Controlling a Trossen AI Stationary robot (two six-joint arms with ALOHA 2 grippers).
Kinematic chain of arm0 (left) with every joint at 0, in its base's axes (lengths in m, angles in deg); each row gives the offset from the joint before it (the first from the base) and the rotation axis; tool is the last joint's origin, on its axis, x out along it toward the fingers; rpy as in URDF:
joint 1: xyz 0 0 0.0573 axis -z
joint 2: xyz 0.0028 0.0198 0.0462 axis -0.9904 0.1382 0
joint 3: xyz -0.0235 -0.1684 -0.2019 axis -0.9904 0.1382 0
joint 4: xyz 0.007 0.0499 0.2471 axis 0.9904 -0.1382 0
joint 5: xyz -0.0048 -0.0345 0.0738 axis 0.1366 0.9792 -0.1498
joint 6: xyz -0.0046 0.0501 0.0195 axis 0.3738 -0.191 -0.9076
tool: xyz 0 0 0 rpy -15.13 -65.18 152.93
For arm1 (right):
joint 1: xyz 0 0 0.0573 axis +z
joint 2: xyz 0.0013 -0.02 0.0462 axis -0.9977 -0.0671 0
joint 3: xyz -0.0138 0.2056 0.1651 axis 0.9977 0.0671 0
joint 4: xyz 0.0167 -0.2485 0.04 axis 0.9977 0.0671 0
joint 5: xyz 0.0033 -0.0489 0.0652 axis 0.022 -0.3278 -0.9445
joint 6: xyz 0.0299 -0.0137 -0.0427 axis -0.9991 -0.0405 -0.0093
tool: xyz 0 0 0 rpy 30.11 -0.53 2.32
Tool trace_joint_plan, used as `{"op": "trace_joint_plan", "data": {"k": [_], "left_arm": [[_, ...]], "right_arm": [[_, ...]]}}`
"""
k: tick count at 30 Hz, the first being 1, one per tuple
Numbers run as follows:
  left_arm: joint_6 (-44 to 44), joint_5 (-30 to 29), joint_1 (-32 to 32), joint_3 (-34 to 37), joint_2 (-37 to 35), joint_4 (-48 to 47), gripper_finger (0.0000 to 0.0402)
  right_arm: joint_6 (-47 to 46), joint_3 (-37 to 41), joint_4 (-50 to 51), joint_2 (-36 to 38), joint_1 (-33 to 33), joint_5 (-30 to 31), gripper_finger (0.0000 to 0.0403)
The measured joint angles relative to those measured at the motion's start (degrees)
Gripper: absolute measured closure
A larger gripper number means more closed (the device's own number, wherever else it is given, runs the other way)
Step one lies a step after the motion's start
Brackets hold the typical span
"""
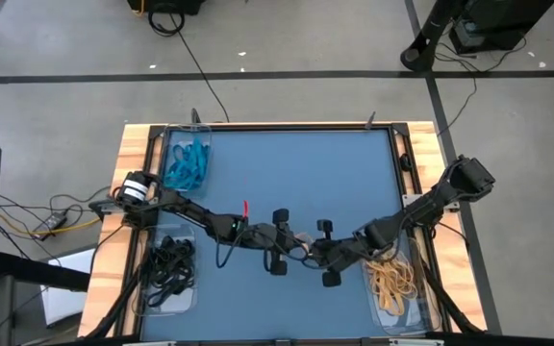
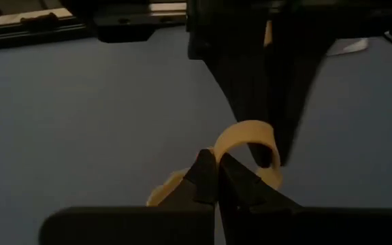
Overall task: Sort rubber bands into baskets
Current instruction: Put the yellow rubber band into the bottom right transparent bin
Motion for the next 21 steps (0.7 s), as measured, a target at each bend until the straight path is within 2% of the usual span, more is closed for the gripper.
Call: {"op": "trace_joint_plan", "data": {"k": [3, 6, 9, 15, 18, 21], "left_arm": [[0.5, 0.0, 0.0, 0.0, -0.3, -0.6, 0.0396], [2.2, 1.0, 0.0, 0.0, -2.0, -2.7, 0.0383], [2.4, 0.6, 0.2, 0.0, -4.7, -5.3, 0.0344], [2.6, 0.0, 0.2, 0.0, -8.8, -8.7, 0.0263], [3.5, -0.5, 0.3, 0.0, -9.6, -10.5, 0.0246], [4.2, -2.7, 0.8, 0.6, -10.1, -10.4, 0.0245]], "right_arm": [[-1.2, 0.0, 1.7, 0.0, -0.2, -0.8, 0.0391], [-4.0, 0.0, 5.5, 0.9, -0.2, -0.7, 0.0393], [-5.6, 0.0, 11.8, 3.6, 0.1, -0.4, 0.0396], [-10.0, 0.0, 22.9, 14.5, 1.8, 1.6, 0.0399], [-12.6, 0.0, 28.5, 21.6, 3.0, 2.8, 0.0400], [-14.5, 0.0, 33.7, 28.8, 4.5, 1.2, 0.0400]]}}
